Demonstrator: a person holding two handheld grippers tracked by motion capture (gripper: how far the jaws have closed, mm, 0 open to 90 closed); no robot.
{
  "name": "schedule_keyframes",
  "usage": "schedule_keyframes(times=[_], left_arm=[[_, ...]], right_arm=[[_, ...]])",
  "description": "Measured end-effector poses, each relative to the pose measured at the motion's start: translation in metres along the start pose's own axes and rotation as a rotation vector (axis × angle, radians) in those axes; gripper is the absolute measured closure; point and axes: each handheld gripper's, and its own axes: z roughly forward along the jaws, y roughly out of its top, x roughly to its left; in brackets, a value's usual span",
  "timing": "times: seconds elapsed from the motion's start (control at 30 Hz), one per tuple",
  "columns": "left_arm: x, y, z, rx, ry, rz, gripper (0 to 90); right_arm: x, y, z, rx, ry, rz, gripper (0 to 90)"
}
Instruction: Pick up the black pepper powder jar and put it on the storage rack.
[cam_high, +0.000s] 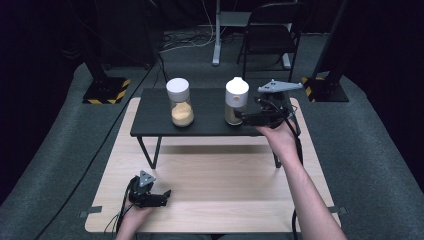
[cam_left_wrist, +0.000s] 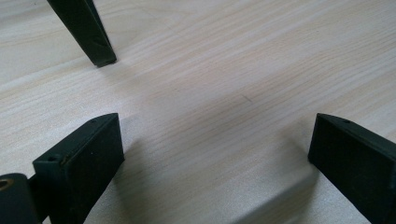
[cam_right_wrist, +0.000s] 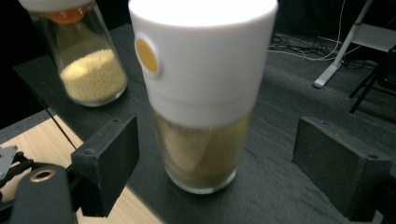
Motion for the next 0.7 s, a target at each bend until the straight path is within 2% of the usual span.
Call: schedule_keyframes(times=[0.7], left_arm=[[-0.002, 0.0, 0.0, 0.0, 0.006, -0.002, 2.8]], right_arm=[[-0.01, -0.057, -0.041, -0.031, 0.02, 0.03, 13.0]])
